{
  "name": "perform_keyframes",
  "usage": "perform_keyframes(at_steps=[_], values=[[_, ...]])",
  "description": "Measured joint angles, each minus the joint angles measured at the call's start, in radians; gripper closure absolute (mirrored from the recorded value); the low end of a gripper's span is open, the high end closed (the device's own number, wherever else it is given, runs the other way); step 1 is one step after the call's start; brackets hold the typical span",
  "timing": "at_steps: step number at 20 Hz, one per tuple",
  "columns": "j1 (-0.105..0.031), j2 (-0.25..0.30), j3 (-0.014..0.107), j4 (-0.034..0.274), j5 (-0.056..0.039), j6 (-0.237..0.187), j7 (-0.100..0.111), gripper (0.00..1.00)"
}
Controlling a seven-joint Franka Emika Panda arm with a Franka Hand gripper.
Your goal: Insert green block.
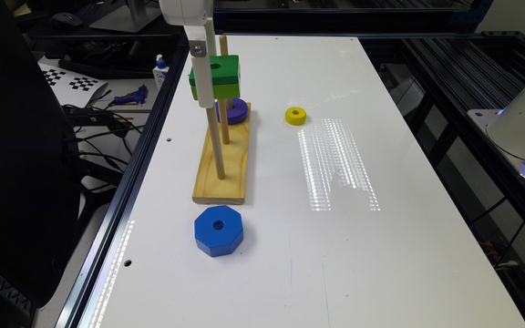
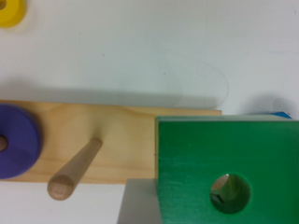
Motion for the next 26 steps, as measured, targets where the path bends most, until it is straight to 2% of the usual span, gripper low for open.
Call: perform_keyframes(at_steps=[12,15,26], values=[[-0.001,0.000,-0.003,0.000,-0.0009,0.000,0.000,1.00],[0.003,0.003,0.003,0.001,-0.0009,0.011,0.004,1.00],[0.006,0.004,0.003,0.002,-0.0009,0.019,0.007,1.00]])
